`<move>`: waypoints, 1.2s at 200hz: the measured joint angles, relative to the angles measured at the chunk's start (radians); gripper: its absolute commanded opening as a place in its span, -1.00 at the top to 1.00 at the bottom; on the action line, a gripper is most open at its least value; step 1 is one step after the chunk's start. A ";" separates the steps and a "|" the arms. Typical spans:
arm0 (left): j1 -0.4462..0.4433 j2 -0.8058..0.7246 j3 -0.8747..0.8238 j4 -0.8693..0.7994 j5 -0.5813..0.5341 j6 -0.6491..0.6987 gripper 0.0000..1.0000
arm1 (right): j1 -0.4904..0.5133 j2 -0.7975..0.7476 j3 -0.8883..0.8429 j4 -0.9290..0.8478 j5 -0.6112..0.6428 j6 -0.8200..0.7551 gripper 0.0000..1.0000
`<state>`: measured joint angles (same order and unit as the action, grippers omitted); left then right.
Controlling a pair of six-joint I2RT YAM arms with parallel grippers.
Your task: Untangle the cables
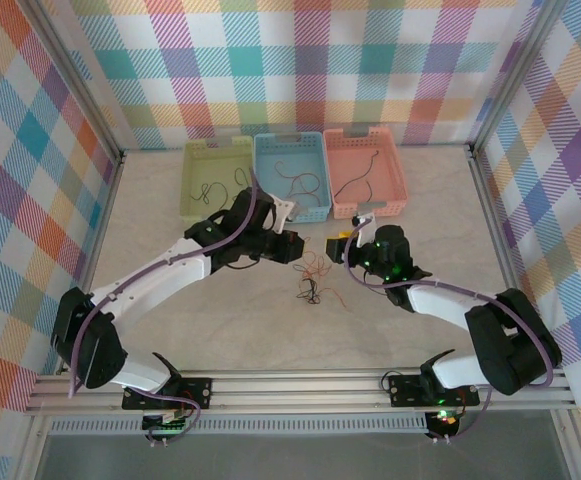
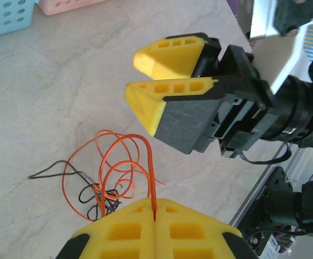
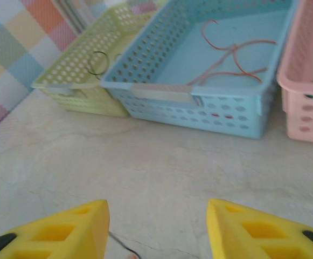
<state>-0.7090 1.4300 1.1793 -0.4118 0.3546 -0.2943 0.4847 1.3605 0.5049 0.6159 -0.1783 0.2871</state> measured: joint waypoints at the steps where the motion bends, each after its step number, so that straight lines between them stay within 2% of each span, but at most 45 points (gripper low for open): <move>1: 0.000 -0.001 -0.001 0.000 0.000 0.000 1.00 | 0.000 0.000 0.000 0.002 -0.002 0.000 -0.06; 66: 0.000 -0.020 -0.032 0.006 0.000 0.005 1.00 | 0.029 -0.022 -0.042 0.144 -0.154 -0.047 -0.10; 115: 0.000 -0.037 -0.041 0.026 0.028 0.007 1.00 | 0.056 -0.011 -0.041 0.177 -0.251 -0.080 -0.13; 168: 0.000 -0.072 -0.050 0.031 0.073 0.000 1.00 | 0.064 0.010 -0.037 0.177 -0.294 -0.093 -0.21; 240: 0.000 -0.072 -0.071 0.068 0.169 -0.027 1.00 | 0.072 0.042 -0.018 0.195 -0.311 -0.093 -0.22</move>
<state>-0.7094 1.3582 1.1080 -0.3443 0.5236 -0.3210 0.5564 1.4025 0.4866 0.8112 -0.4892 0.1944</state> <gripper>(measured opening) 0.057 0.611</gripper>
